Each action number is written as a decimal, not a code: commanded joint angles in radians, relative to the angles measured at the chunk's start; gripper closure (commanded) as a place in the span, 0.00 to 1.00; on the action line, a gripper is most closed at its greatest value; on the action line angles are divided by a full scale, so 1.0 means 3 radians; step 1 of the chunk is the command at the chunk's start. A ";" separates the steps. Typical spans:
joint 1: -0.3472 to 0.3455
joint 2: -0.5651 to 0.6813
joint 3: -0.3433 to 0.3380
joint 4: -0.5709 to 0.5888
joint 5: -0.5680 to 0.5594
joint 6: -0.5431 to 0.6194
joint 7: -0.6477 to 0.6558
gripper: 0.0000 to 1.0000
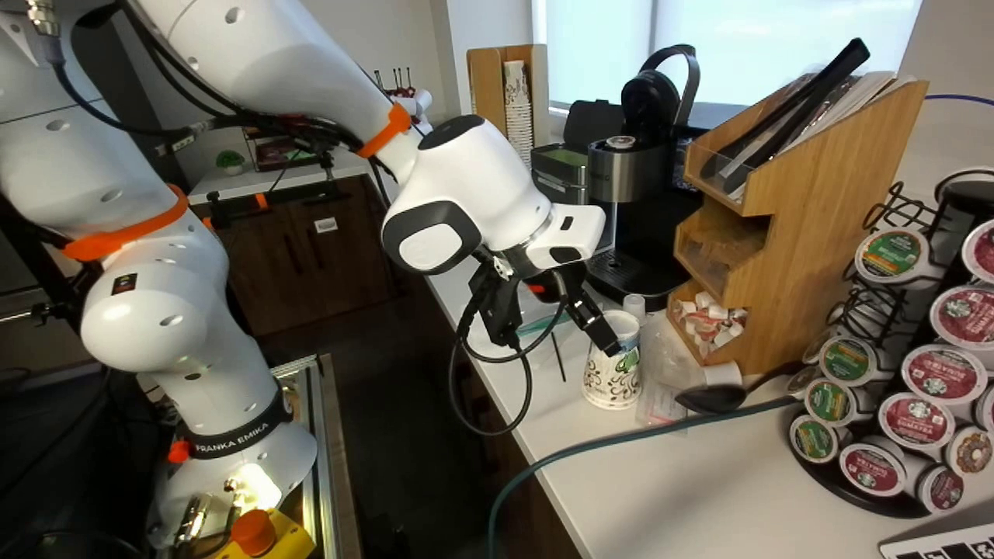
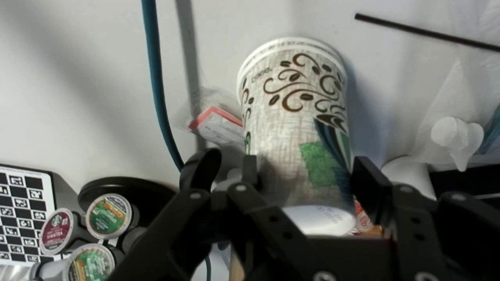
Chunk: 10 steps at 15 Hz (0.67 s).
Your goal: Place the two stacked coffee cups upright then put one coffee pod inside the cups.
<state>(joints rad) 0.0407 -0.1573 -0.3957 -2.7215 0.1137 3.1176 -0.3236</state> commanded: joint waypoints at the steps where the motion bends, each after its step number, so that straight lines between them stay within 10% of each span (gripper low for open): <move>1: 0.0234 0.0057 -0.0145 -0.0015 0.0080 0.0211 -0.0208 0.64; 6: 0.0058 -0.0218 -0.0018 0.0082 0.0020 -0.0159 0.0108 0.64; 10: 0.0233 -0.0855 -0.0331 0.0348 0.0335 -0.1102 0.0090 0.64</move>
<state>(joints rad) 0.0780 -0.2544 -0.4341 -2.6504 0.1421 2.9837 -0.2797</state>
